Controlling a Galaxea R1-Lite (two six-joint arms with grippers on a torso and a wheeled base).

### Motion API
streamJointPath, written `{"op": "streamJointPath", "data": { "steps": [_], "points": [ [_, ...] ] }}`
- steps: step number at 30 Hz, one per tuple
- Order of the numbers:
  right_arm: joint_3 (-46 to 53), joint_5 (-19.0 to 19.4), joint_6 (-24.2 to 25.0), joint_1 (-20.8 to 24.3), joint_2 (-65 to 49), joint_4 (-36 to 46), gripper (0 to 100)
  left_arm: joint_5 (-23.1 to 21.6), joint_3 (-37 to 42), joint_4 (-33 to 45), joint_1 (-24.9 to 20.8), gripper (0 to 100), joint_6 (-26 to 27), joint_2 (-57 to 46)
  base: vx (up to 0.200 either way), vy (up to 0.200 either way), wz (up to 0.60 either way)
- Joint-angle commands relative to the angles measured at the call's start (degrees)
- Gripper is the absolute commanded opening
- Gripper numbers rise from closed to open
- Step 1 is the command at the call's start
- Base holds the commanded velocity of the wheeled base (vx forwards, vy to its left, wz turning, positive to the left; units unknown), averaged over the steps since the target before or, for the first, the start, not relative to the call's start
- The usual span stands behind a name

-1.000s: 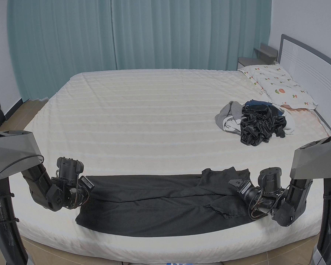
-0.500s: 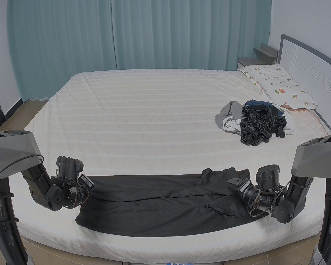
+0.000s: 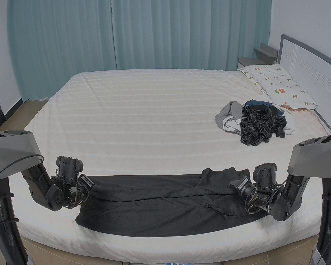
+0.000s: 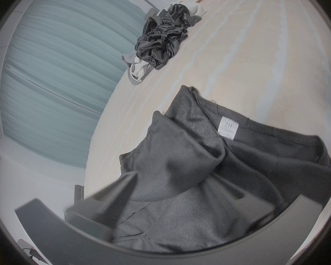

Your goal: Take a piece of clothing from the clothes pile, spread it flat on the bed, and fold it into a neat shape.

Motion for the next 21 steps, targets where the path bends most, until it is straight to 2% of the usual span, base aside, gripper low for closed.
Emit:
{"op": "streamJointPath", "data": {
  "steps": [1, 13, 15, 18, 21],
  "points": [
    [0.13, -0.02, -0.02, -0.02, 0.04, -0.02, 0, 0.01, 0.00, -0.01, 0.05, 0, 0.01, -0.11, 0.000, 0.000, 0.00],
    [-1.63, -0.02, 0.07, -2.22, -3.30, -0.81, 0, 0.01, -2.46, -0.01, 0.22, 0, -0.17, -2.40, 0.000, 0.000, 0.00],
    [-3.21, -0.02, 0.16, -3.09, -3.92, -1.43, 0, -0.08, -3.60, -0.36, 0.31, 0, -1.49, -2.57, 0.000, 0.000, 0.00],
    [-5.15, -0.11, 0.16, -4.06, -4.80, -2.66, 0, 0.01, -5.19, -2.29, 0.49, 0, -4.13, -2.40, 0.000, 0.000, 0.00],
    [-5.76, -0.02, 0.07, -4.59, -5.33, -6.44, 0, 0.01, -4.66, -8.27, 1.63, 0, -5.88, -2.05, 0.000, 0.000, 0.00]
  ]
}}
